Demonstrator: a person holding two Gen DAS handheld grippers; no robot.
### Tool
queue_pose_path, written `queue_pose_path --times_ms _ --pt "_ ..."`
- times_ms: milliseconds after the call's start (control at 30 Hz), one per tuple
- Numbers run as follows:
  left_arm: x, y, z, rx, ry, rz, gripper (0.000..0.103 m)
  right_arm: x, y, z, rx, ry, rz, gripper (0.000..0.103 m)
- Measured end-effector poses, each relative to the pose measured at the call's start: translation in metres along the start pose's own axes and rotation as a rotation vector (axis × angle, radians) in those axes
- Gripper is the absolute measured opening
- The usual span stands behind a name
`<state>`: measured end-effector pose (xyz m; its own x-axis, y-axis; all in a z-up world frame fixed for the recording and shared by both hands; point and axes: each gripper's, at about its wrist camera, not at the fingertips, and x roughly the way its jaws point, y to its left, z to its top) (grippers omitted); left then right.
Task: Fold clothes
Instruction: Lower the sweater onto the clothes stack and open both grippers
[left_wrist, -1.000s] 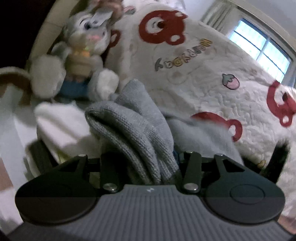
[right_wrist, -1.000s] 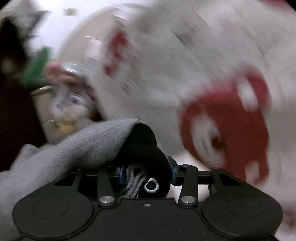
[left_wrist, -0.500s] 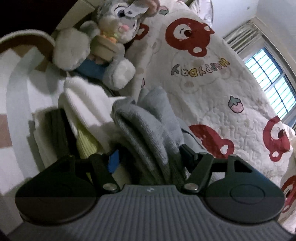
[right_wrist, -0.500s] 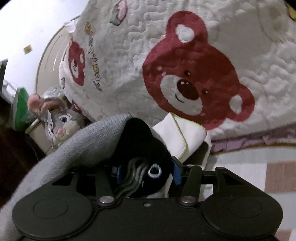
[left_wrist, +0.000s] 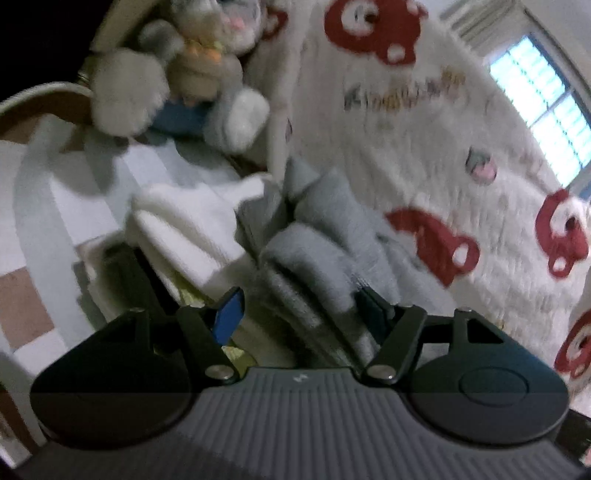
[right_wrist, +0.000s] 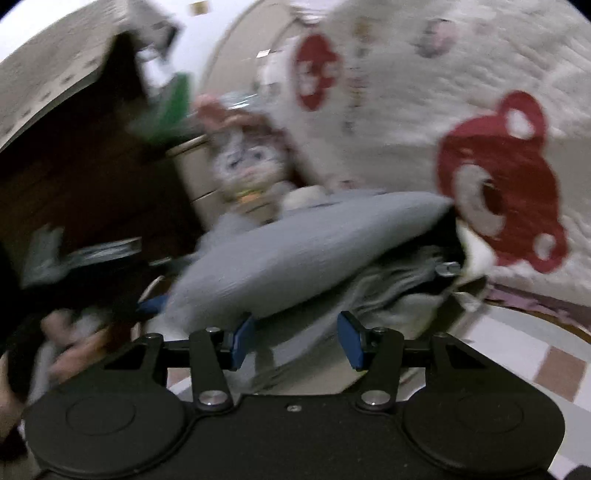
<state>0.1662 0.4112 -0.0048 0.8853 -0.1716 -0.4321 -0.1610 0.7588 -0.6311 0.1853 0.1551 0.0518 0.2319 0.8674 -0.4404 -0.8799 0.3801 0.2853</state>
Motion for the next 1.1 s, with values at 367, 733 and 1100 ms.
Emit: queue_pose_path --times_ms 367,733,1100 --pt "0.005 -0.007 -0.003 0.236 -0.106 0.107 0.022 0.028 0.057 -0.008 -0.243 0.080 -0.064 0.049" --pt "0.001 0.031 0.000 0.012 -0.025 0.099 0.038 0.035 0.066 -0.021 -0.183 0.156 0.055 0.006" --pt "-0.038 0.002 0.012 0.190 -0.042 0.147 0.038 -0.010 0.066 0.048 -0.187 -0.002 0.008 0.012"
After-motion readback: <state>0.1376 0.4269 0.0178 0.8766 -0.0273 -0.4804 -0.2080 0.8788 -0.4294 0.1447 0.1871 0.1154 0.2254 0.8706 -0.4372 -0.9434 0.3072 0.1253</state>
